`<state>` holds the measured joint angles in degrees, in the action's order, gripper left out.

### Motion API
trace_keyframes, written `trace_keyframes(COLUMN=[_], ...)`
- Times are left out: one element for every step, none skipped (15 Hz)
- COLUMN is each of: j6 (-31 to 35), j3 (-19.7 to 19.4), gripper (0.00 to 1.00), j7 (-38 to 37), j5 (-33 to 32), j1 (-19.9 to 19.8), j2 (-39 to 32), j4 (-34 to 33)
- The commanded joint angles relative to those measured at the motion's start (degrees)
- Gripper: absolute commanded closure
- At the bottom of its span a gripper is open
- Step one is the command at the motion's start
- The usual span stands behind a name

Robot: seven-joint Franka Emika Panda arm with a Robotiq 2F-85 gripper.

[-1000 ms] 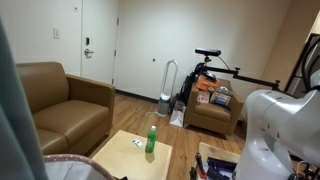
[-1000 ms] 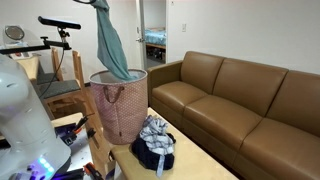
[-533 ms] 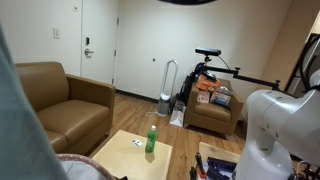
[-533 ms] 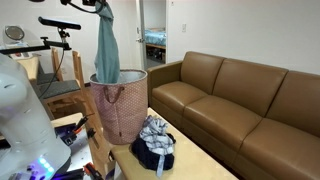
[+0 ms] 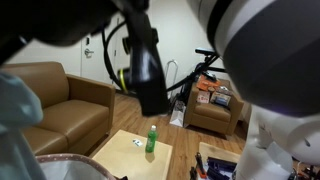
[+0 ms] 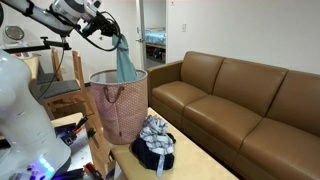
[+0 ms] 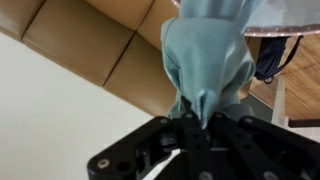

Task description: Pick the grey shirt and put it in the laundry bag

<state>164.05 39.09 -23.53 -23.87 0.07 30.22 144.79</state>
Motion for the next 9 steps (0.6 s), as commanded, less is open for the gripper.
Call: trace_keyframes(j6=[4.7, 5.4, 6.0, 6.3, 6.9, 6.2, 6.4, 5.9, 2.8], j3=[4.1, 5.2, 6.6, 7.9, 8.6, 10.1, 10.6, 11.5, 13.1], gripper=[0.94, 0.94, 0.94, 0.94, 0.94, 0.94, 0.95, 0.94, 0.94], j7=[-5.5, -6.6, -7.8, -9.1, -9.7, -11.0, -11.5, -12.3, -13.8], j5=[-0.1, 0.1, -0.1, -0.4, -0.4, -0.8, -0.8, -1.0, -1.7], j1=[-4.1, -4.8, -5.9, -7.1, -7.7, -9.0, -9.6, -10.5, -12.0], j2=[-5.4, -7.7, -10.0, -11.6, -13.7, -14.7, -16.2, -17.3, -17.1], j4=[4.0, 4.7, 5.1, 5.5, 6.0, 6.1, 6.5, 6.5, 6.7])
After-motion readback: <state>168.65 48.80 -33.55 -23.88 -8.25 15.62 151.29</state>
